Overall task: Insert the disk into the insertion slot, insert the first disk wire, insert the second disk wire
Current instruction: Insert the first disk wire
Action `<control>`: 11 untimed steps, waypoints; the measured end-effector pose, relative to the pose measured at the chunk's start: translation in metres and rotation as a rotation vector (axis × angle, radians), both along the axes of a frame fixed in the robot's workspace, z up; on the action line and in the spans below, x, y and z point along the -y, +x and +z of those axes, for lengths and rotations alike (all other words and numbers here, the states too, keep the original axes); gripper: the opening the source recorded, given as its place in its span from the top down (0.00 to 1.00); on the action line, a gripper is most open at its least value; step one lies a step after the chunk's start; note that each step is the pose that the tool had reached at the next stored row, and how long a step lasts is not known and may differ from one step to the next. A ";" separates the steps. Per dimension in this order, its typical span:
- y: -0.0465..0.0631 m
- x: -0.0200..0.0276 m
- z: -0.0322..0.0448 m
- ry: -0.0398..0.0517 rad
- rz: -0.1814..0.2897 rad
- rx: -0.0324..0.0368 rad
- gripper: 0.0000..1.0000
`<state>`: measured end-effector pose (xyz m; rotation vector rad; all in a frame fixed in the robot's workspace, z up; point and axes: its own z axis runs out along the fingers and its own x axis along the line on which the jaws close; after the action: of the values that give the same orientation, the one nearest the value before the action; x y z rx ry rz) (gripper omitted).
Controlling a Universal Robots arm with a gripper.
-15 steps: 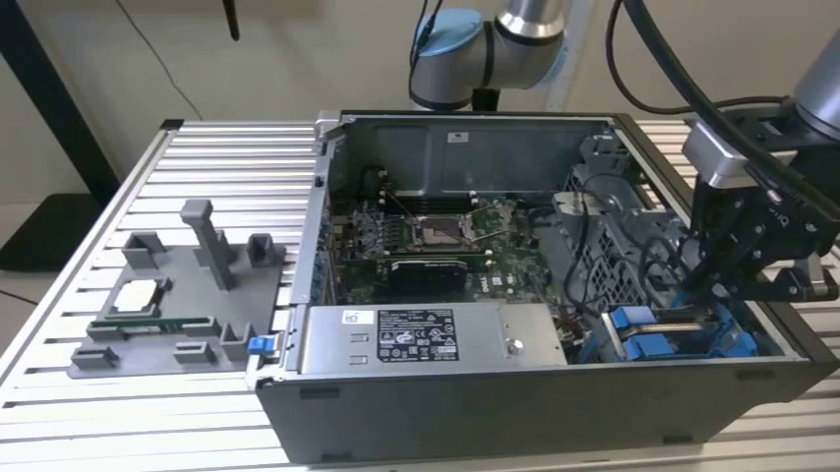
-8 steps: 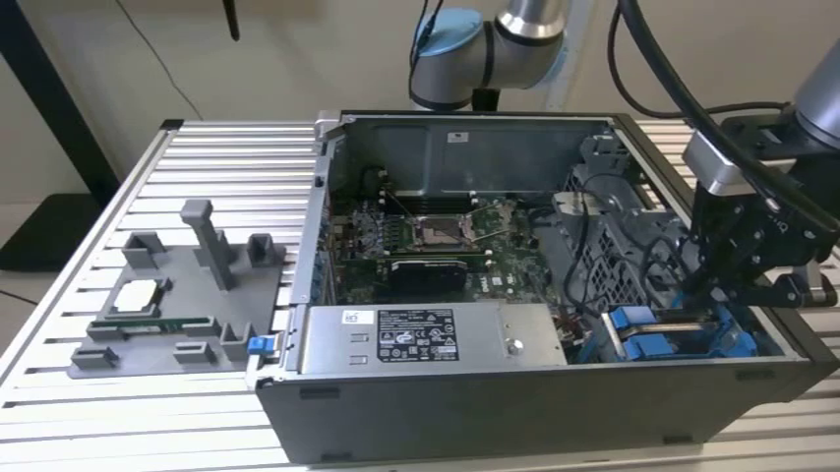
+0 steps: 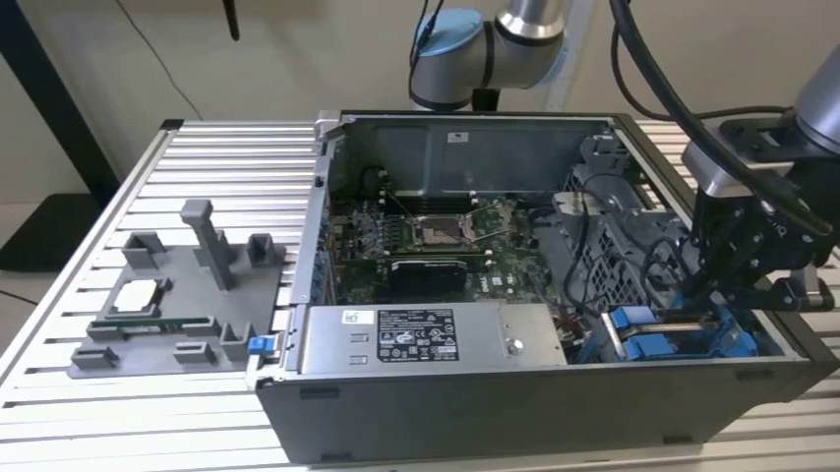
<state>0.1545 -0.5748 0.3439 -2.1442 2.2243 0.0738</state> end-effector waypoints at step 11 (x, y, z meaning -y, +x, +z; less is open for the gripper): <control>0.001 0.0002 -0.0018 -0.0001 -0.007 -0.0019 1.00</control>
<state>0.1556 -0.5750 0.3421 -2.1370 2.2329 0.0755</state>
